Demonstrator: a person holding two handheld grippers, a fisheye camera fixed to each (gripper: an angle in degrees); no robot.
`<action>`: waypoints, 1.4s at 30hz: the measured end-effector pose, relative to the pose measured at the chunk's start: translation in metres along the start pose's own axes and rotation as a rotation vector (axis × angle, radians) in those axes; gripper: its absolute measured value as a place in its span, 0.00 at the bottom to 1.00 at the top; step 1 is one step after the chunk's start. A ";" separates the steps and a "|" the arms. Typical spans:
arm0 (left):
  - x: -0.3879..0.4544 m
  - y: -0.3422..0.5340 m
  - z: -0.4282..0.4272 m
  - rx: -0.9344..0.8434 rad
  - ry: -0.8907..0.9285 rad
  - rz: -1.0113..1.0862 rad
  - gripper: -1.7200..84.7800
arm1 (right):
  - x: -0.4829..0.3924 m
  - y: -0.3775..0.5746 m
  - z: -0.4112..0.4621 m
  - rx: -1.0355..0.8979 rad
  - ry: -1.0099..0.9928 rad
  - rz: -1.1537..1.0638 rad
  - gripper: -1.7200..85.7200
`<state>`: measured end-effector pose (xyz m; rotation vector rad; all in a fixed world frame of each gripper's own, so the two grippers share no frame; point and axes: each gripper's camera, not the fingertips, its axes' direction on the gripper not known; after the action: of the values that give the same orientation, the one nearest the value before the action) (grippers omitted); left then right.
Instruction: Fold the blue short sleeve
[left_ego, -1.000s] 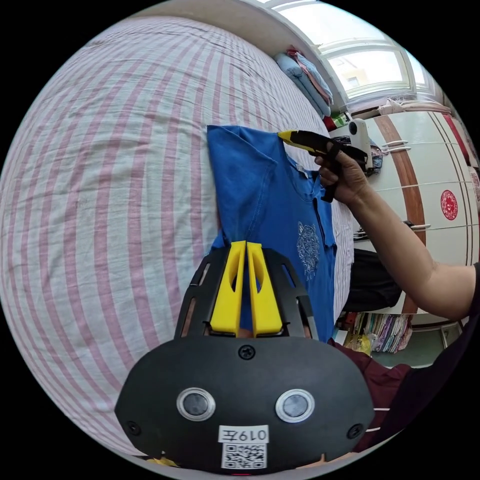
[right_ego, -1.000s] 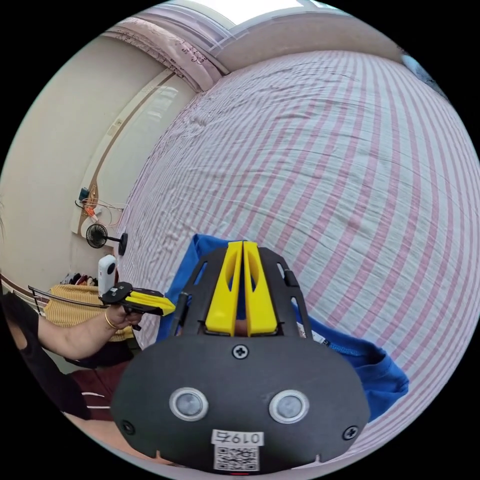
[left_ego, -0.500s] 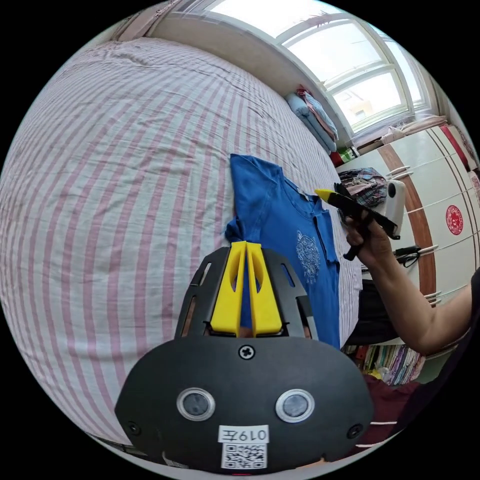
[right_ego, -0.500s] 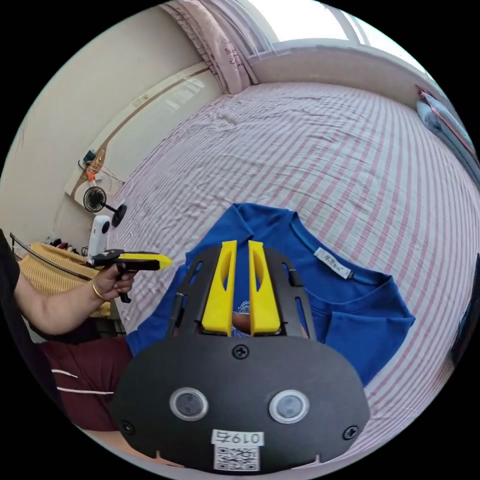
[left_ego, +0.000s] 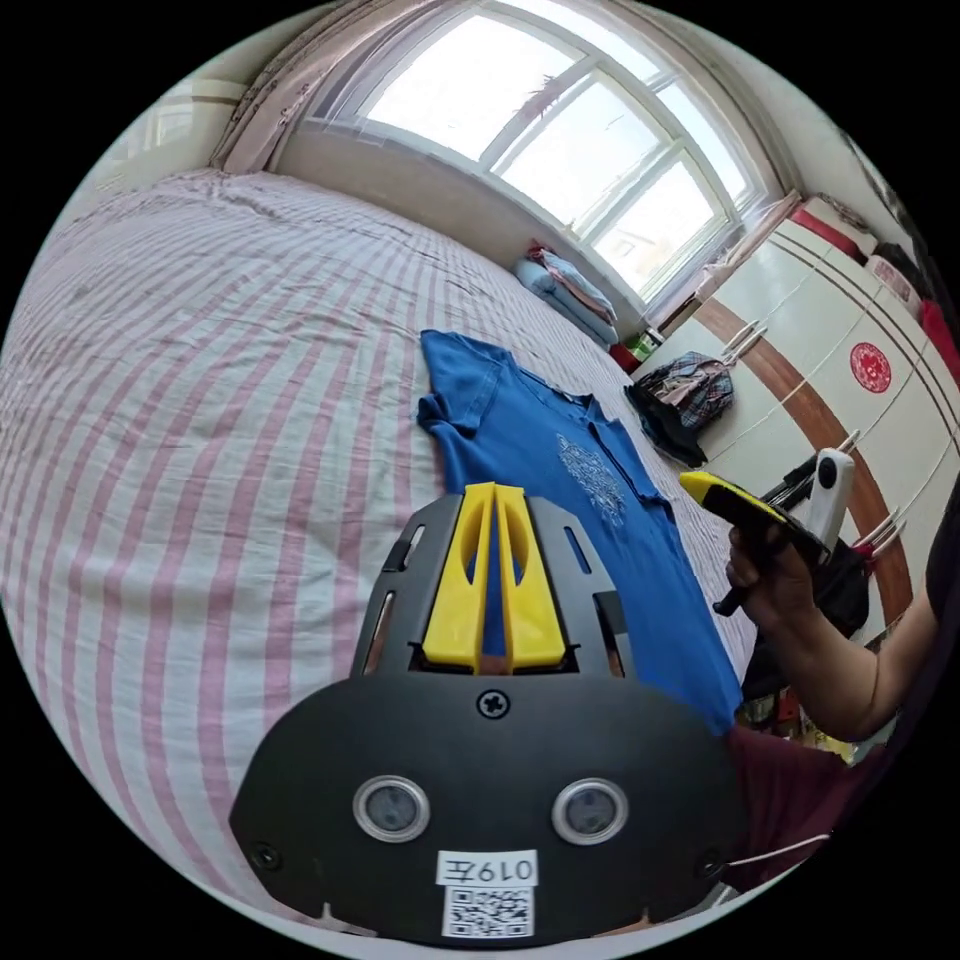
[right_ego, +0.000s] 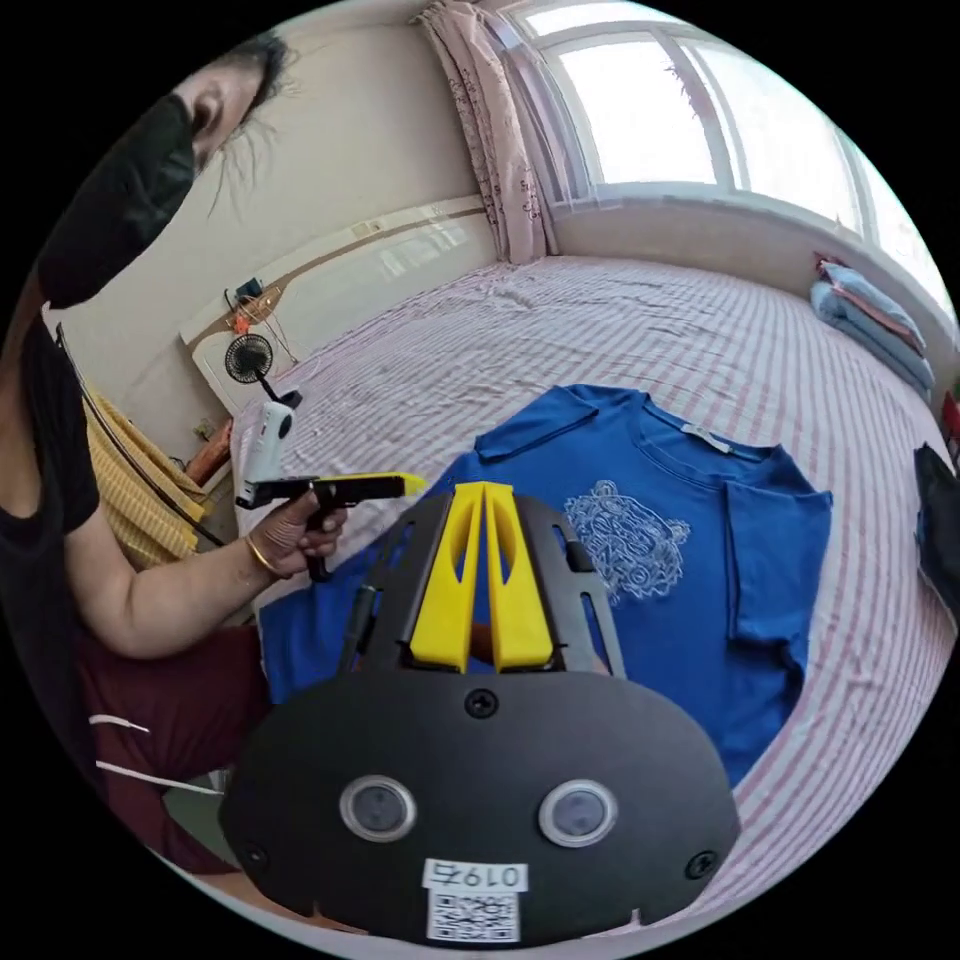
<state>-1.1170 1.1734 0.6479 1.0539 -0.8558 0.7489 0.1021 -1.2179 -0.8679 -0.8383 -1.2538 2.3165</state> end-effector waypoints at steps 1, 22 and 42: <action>0.016 0.000 -0.022 0.051 -0.012 0.033 0.03 | -0.010 0.027 -0.011 0.009 0.059 -0.017 0.01; 0.201 -0.004 -0.338 0.331 0.099 0.298 0.03 | -0.118 0.313 -0.129 0.464 0.178 0.020 0.01; 0.190 -0.166 -0.279 -0.096 -0.382 0.169 0.03 | -0.275 0.275 -0.042 0.332 0.209 -0.299 0.02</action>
<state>-0.8214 1.4048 0.6749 1.0640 -1.3087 0.6484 0.3246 -1.4967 -1.0294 -0.7011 -0.8135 2.0577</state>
